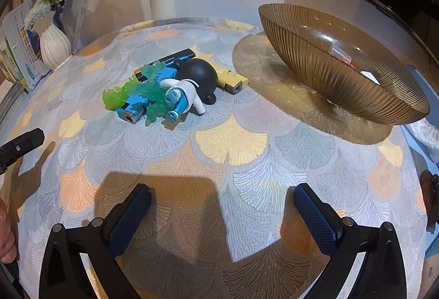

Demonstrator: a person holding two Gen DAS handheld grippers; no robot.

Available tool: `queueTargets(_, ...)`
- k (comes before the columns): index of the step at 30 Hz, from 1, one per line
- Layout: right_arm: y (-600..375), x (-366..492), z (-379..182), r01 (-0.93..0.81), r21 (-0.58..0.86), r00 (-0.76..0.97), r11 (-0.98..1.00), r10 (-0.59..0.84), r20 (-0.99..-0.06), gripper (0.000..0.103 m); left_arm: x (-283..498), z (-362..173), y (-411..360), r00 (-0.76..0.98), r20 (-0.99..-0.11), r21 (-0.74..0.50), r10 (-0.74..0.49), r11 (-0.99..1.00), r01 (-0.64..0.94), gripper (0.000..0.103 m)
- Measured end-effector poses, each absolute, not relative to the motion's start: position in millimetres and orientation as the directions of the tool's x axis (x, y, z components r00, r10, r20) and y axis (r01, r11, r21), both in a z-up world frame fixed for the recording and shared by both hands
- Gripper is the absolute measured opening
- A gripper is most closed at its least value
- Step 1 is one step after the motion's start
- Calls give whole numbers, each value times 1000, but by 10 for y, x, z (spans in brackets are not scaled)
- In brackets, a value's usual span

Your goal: Organize rigid objects

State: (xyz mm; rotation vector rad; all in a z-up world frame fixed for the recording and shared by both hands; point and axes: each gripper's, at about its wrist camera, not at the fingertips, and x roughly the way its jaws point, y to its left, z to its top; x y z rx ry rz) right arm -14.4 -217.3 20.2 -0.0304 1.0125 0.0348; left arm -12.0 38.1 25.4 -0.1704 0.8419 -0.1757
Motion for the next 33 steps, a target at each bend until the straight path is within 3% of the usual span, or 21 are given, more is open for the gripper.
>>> queueTargets(19, -2175, -141, 195, -44, -9, 529, 999, 16, -848, 103, -84, 182, 256, 624, -773, -99, -118, 993, 65, 87)
queueTargets(33, -2173, -141, 192, -44, -9, 529, 999, 16, -848, 103, -79, 168, 241, 619, -779, -78, -104, 995, 70, 87)
